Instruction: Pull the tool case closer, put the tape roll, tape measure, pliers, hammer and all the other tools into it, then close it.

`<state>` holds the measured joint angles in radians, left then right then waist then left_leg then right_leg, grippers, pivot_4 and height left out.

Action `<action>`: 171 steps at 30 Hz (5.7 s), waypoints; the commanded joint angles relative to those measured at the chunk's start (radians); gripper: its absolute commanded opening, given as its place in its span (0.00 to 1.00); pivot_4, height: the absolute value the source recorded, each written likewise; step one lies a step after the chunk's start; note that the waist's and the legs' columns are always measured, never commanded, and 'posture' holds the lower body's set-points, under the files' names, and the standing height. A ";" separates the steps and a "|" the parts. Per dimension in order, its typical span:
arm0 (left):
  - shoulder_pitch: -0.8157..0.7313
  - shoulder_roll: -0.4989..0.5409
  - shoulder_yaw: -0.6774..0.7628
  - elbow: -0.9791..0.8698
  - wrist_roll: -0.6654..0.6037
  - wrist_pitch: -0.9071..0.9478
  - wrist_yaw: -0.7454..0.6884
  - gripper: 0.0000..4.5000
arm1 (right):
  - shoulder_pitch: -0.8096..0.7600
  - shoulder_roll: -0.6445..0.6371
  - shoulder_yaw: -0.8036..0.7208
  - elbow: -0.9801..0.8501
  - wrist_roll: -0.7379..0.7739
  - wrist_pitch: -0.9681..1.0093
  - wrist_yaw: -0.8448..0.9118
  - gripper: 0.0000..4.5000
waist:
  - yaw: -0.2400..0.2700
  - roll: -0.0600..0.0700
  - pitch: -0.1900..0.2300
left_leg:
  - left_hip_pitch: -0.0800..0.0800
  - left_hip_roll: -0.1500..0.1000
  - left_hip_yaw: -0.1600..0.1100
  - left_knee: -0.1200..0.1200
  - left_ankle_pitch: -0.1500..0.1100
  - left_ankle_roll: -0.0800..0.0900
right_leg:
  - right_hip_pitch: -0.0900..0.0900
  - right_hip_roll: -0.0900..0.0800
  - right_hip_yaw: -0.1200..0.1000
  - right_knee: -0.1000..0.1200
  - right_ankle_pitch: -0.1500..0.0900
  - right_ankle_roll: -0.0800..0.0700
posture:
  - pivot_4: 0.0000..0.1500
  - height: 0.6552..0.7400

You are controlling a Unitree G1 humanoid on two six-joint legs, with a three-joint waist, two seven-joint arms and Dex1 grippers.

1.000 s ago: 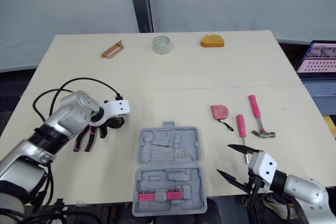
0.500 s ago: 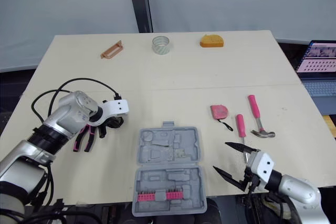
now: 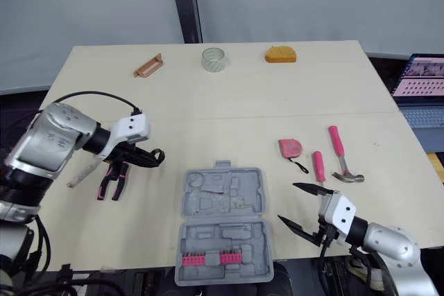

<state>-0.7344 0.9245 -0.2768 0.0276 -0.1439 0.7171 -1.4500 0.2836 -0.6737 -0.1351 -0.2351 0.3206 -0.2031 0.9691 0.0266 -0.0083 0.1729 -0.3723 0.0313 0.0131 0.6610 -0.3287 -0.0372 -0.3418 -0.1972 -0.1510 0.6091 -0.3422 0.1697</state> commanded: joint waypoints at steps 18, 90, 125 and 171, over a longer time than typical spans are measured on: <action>-0.010 -0.168 -0.115 0.097 0.026 -0.170 0.049 0.01 | 0.043 0.045 0.038 -0.028 -0.077 -0.055 -0.030 1.00 | 0.000 0.000 0.000 | 0.000 0.000 0.000 0.001 0.000 0.000 | 0.000 0.000 0.000 0.000 0.000 0.000 | 1.00 1.00; 0.056 -0.330 0.054 0.069 0.007 -0.279 0.183 0.42 | 0.082 0.068 0.103 -0.125 -0.134 -0.005 -0.169 1.00 | -0.003 0.000 0.000 | 0.000 0.000 0.000 0.001 0.000 0.000 | 0.000 0.000 0.000 0.001 0.000 0.000 | 1.00 1.00; 0.268 -0.386 0.079 0.288 0.089 -0.677 0.354 0.42 | -0.019 -0.001 0.016 -0.502 -0.008 0.457 -0.227 1.00 | 0.000 0.000 0.000 | 0.001 0.000 0.000 0.001 0.000 0.000 | 0.001 0.000 0.000 0.000 0.000 0.000 | 1.00 1.00; 0.811 -0.212 0.574 -0.331 -0.252 -0.335 0.454 0.42 | 0.100 0.090 0.002 0.083 -0.094 0.007 -0.189 1.00 | -0.006 0.002 -0.001 | 0.003 0.000 0.000 -0.003 0.000 0.000 | 0.001 0.000 0.000 -0.001 0.000 0.000 | 1.00 1.00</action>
<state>0.0410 0.7223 0.2395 -0.2336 -0.3671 0.3917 -1.0278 0.3821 -0.5867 -0.1036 -0.1553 0.2100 -0.1498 0.7741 0.0209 -0.0059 0.1715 -0.3698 0.0316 0.0129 0.6585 -0.3290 -0.0372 -0.3405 -0.1977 -0.1512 0.6079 -0.3421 0.1696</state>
